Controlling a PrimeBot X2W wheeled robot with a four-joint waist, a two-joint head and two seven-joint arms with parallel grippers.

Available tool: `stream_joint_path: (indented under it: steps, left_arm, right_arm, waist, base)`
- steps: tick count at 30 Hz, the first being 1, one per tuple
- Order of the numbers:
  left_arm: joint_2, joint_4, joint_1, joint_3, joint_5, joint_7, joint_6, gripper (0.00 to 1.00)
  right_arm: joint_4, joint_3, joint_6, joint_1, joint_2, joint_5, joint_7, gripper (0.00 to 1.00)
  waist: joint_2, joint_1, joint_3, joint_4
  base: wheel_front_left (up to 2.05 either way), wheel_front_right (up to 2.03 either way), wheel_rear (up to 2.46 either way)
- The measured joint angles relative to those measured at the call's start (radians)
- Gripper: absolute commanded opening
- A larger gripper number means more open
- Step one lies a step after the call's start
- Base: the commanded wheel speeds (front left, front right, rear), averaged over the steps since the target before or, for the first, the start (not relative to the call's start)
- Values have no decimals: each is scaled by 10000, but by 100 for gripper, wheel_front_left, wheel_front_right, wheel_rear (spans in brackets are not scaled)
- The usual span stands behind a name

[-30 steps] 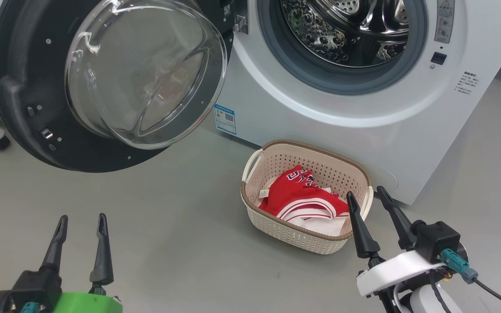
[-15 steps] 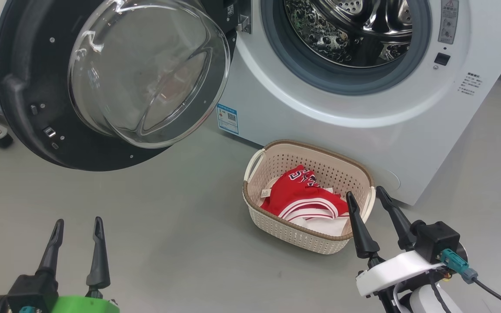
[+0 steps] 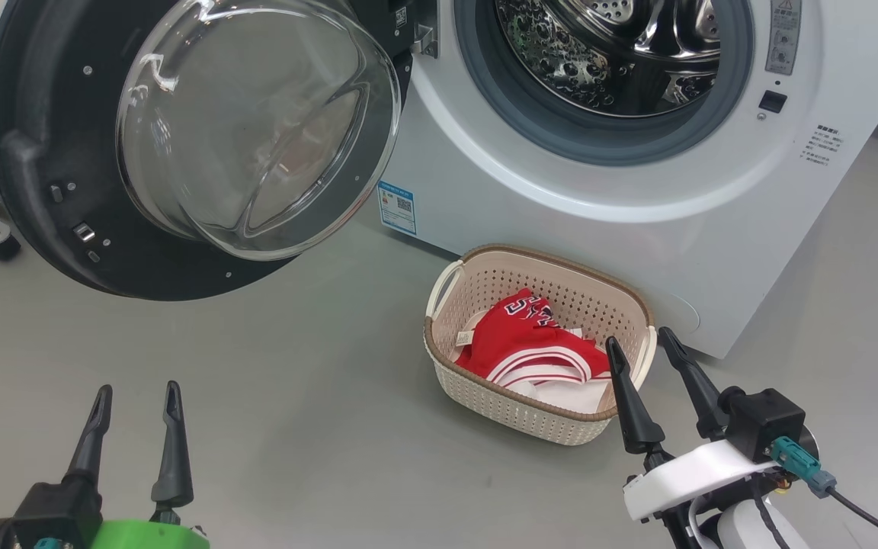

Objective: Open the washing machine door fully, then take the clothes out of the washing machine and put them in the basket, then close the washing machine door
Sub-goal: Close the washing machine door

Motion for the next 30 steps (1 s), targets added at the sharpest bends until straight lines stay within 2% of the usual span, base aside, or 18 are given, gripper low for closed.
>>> stream_joint_path:
  steps: [8,9,10,11,23,30]
  left_arm:
    - [0,0,5,2,0,0,0,100]
    - [0,0,6,2,0,0,-2,82]
    - [0,0,7,2,0,0,-4,24]
    - [0,0,7,-2,0,0,-4,0]
    - [59,-349,3,454,-174,0,-136,0]
    - [773,-988,-221,1457,-222,-2,-182,0]
  right_arm:
    - [10,12,0,0,0,0,0,100]
    - [12,12,0,0,0,0,0,100]
    - [13,12,0,0,0,0,0,100]
    - [15,12,0,0,0,0,2,100]
    - [21,178,0,-1,-90,-33,0,100]
    - [4,268,0,-22,-378,-159,2,100]
  waist:
    - [0,0,8,-3]
    - [0,0,11,-6]
    - [0,0,14,-10]
    - [0,0,15,-13]
    - [0,0,302,-108]
    - [0,0,699,-248]
  base:
    - [0,0,0]
    - [0,0,0]
    - [0,0,0]
    - [0,0,0]
    - [0,0,0]
    - [0,0,0]
